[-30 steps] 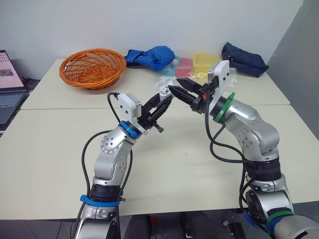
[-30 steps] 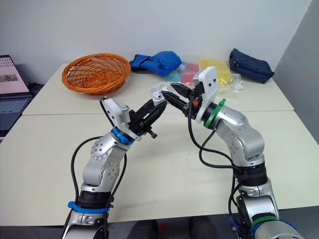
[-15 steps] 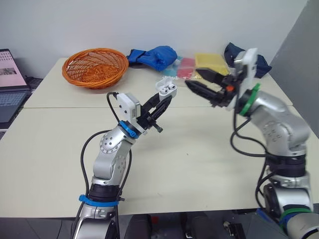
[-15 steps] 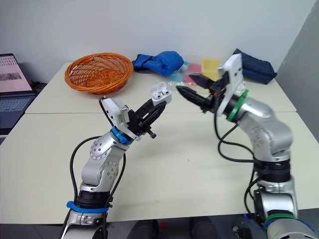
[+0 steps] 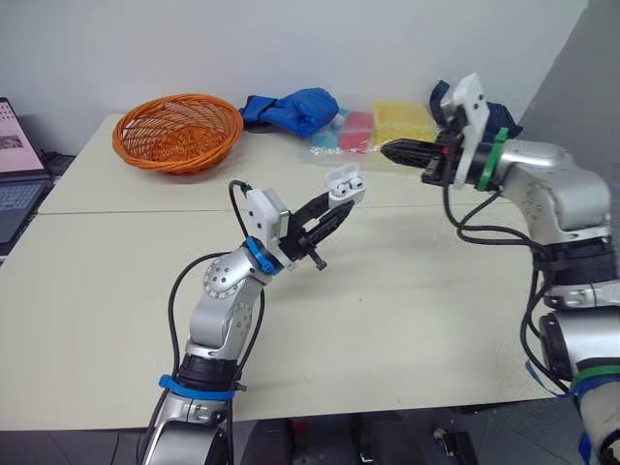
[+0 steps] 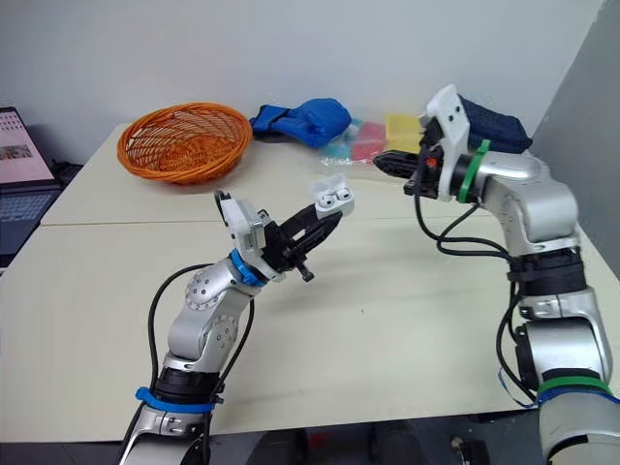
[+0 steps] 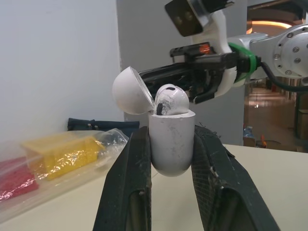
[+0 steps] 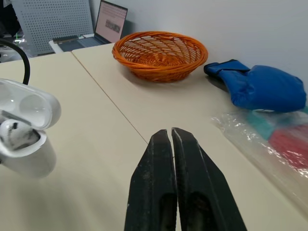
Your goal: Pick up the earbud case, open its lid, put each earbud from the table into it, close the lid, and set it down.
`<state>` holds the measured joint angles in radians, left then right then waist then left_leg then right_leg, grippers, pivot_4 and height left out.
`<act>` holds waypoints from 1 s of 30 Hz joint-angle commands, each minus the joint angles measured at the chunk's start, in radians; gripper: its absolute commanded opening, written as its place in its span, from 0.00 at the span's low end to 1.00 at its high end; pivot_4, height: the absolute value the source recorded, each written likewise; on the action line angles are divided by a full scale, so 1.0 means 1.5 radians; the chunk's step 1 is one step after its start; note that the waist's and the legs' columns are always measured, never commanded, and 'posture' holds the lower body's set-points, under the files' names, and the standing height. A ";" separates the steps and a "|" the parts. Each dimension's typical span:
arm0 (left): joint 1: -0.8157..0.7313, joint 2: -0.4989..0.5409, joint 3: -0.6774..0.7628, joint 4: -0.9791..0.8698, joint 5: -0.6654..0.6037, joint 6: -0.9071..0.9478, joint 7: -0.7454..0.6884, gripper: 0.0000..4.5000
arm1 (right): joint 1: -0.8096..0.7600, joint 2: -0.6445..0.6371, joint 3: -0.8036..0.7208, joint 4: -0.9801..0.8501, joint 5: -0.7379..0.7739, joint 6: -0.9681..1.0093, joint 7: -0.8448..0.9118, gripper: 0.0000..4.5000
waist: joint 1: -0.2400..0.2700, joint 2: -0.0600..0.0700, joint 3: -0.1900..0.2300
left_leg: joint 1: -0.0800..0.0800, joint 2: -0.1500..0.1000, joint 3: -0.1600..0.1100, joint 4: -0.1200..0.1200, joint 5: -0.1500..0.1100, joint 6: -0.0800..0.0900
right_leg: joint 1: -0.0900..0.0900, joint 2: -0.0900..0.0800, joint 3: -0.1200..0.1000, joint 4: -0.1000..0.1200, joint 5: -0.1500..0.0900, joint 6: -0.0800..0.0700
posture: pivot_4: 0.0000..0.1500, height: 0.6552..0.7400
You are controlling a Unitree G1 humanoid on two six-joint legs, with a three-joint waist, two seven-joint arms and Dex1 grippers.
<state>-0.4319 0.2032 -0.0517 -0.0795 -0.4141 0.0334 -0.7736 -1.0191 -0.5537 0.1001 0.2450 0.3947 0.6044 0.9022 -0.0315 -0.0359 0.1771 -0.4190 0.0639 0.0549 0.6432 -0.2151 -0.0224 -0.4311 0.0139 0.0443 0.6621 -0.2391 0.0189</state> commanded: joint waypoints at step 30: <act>0.009 0.004 -0.009 -0.039 0.007 -0.010 0.005 0.17 | -0.102 -0.039 0.101 -0.148 -0.035 0.158 0.157 0.01 | 0.001 0.000 0.000 | -0.007 0.000 0.000 0.002 0.000 0.000 | -0.007 0.000 0.000 0.001 0.002 -0.002 | 1.00 1.00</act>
<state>-0.3993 0.2142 -0.0756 -0.1096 -0.3929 0.0369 -0.7751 -1.1611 -0.5889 0.2658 0.0606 0.3343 0.8355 1.1163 -0.0292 -0.0356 0.1772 -0.4289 0.0637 0.0543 0.6458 -0.2150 -0.0224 -0.4413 0.0135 0.0434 0.6642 -0.2362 0.0153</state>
